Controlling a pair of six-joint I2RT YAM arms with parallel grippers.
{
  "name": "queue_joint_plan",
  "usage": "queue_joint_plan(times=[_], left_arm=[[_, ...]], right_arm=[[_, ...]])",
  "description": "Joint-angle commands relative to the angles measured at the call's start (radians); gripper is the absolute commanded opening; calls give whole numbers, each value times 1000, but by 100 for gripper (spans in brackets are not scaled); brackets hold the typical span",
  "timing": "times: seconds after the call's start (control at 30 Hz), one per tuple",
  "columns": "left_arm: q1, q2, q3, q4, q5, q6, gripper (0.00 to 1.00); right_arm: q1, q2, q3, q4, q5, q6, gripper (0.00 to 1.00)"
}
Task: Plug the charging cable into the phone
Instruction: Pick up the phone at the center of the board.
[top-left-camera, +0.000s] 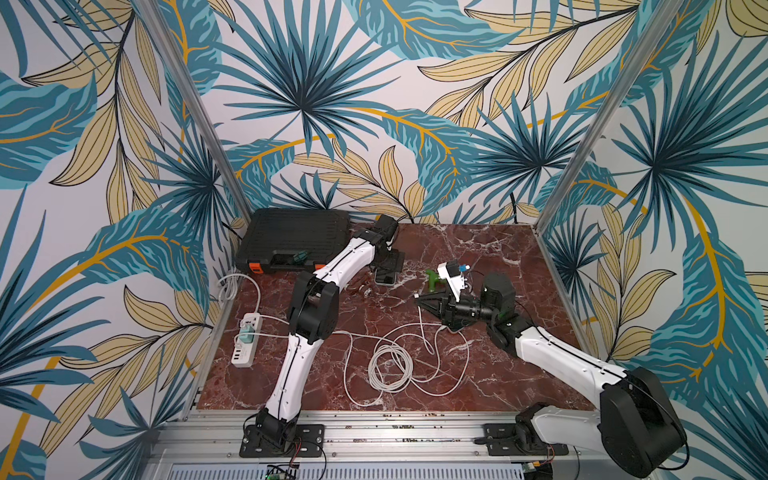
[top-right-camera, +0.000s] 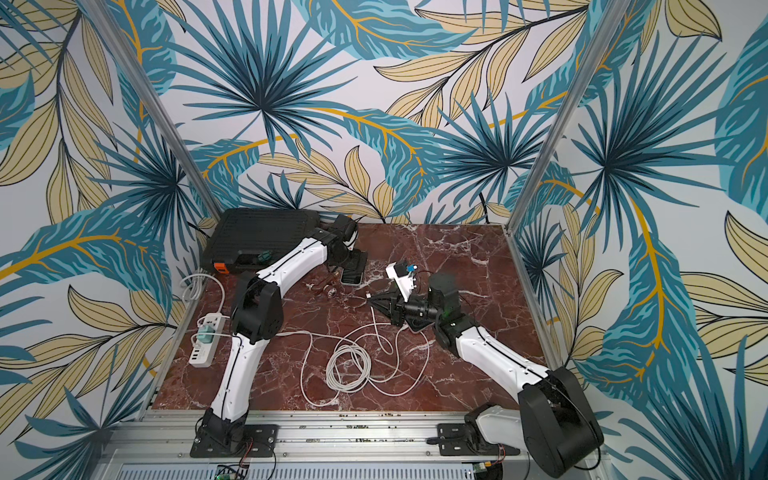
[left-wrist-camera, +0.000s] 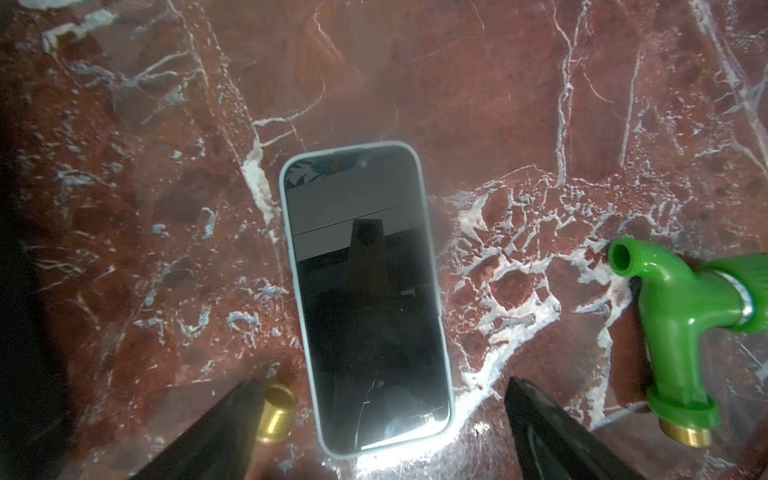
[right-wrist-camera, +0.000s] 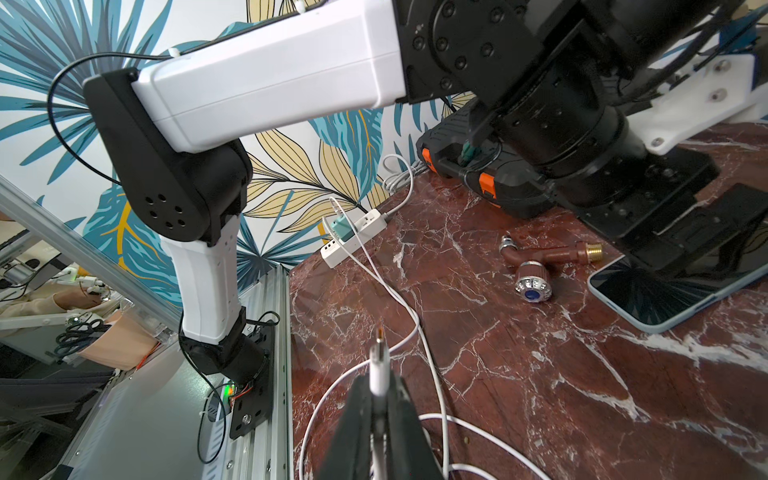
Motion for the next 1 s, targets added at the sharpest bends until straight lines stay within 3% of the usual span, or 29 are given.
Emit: queue_joint_plan(times=[0.0, 0.7, 0.97], left_arm=[[-7, 45, 46, -17, 17, 11, 98], [-23, 139, 138, -32, -127, -30, 99], [-25, 210, 202, -52, -98, -39, 99]], right_arm=[[-3, 17, 20, -24, -9, -18, 0], [-3, 15, 14, -23, -19, -20, 0], [-3, 13, 18, -35, -16, -24, 0]])
